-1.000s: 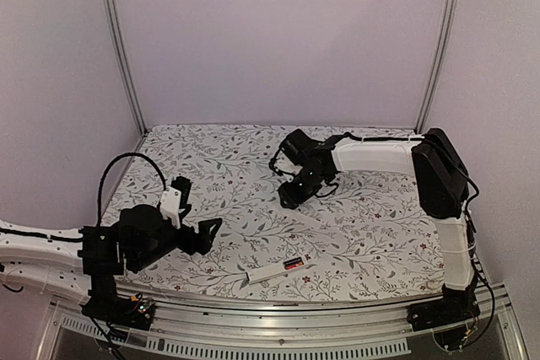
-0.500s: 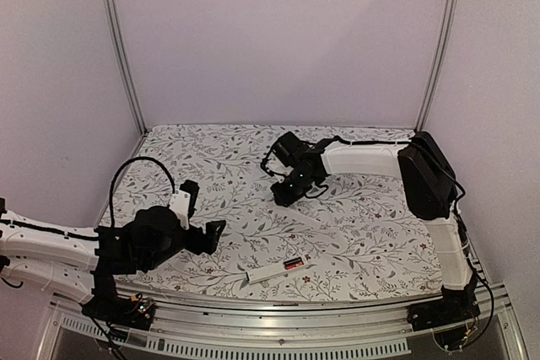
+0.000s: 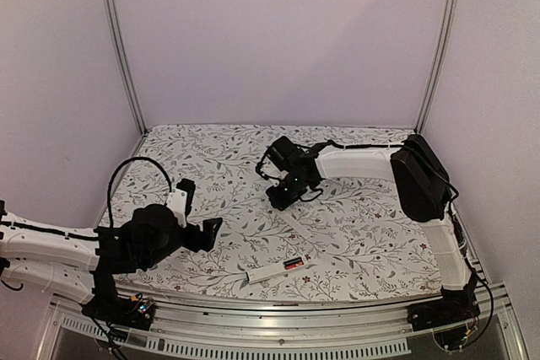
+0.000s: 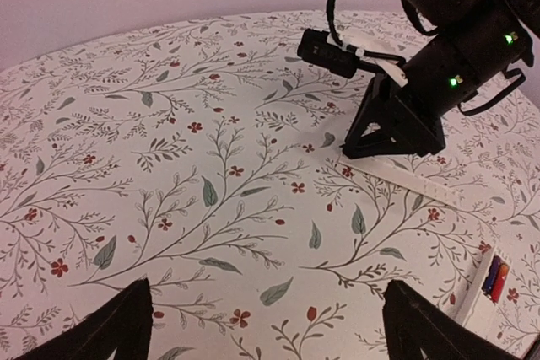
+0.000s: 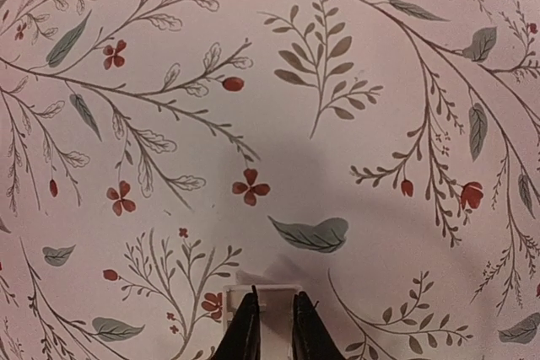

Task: Load the batteries into the remote control
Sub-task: Pick up the battery cover at the center of the board.

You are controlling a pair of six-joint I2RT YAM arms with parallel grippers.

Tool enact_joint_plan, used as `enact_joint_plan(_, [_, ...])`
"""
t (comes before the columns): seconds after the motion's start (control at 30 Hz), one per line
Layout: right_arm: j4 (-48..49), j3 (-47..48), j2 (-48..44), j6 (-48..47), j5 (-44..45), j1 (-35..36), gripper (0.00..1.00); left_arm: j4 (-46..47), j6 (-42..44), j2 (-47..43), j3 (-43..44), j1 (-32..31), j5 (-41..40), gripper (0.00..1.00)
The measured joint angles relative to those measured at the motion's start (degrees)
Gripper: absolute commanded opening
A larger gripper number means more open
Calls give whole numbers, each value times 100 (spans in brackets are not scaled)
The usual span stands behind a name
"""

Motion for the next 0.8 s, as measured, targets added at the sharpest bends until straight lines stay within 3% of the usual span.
enact_joint_plan(0.8, [-243, 236, 114, 15, 404, 155, 8, 118, 146, 9, -46, 168, 175, 95])
